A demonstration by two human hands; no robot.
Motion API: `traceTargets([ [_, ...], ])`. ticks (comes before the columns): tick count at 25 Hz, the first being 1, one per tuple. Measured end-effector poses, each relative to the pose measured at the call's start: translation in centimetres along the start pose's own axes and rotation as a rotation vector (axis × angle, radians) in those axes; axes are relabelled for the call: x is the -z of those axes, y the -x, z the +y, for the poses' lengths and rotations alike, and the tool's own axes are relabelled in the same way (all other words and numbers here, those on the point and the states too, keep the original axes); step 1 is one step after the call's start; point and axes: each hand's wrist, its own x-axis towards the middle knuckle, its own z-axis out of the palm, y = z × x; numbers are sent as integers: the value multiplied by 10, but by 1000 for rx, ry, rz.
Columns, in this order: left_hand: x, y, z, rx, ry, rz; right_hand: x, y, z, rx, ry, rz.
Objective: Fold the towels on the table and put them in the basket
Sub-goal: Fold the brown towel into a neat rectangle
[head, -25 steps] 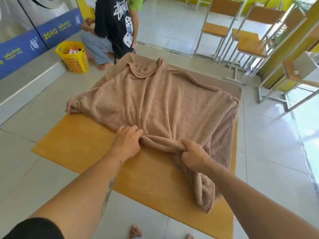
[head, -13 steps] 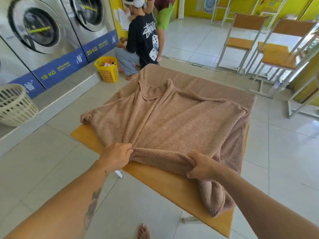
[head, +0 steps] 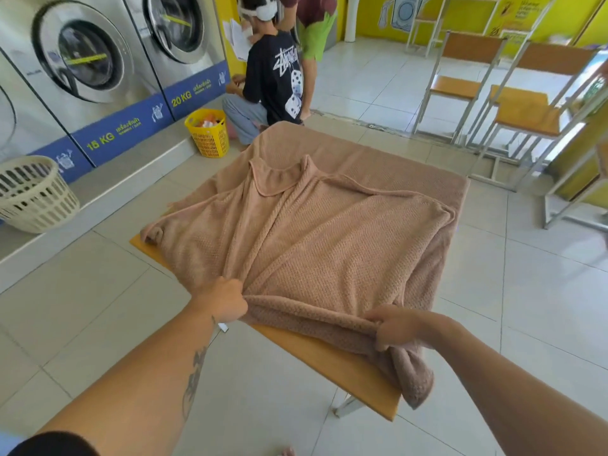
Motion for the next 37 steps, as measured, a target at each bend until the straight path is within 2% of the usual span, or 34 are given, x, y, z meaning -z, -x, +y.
traceTargets([
  [2, 16, 0, 6, 42, -41, -72, 6, 0, 0, 55, -172, 18],
  [4, 36, -8, 15, 29, -23, -12, 14, -3, -1, 115, -355, 167],
  [6, 48, -16, 32, -52, 32, 82, 21, -9, 4, 102, -333, 347],
  [8, 45, -21, 48, -116, 107, 2, 21, -15, 12, 35, -175, 430],
  [10, 30, -20, 63, -111, 148, -189, 13, -24, 24, -2, 17, 412],
  [11, 19, -19, 67, -78, 164, -225, 7, -30, 30, 2, 95, 382],
  [13, -1, -14, 74, 12, 207, -116, 4, -38, 41, 41, 225, 349],
  [15, -10, -6, 87, 91, 197, 11, 16, -44, 53, 155, 295, 321],
  [17, -12, 2, 99, 169, 151, 27, 31, -42, 59, 294, 225, 225],
  [19, -7, 6, 110, 263, 81, -28, 49, -37, 71, 394, 110, 164],
  [22, 7, 6, 134, 399, 34, -96, 84, -21, 96, 431, 8, 219],
  [24, 26, -1, 163, 431, 47, -58, 115, -10, 113, 449, -48, 277],
  [30, 92, -47, 262, 136, 259, 191, 195, -29, 159, 304, -22, 400],
  [37, 134, -134, 315, 51, 442, 321, 266, -100, 170, 274, 5, 406],
])
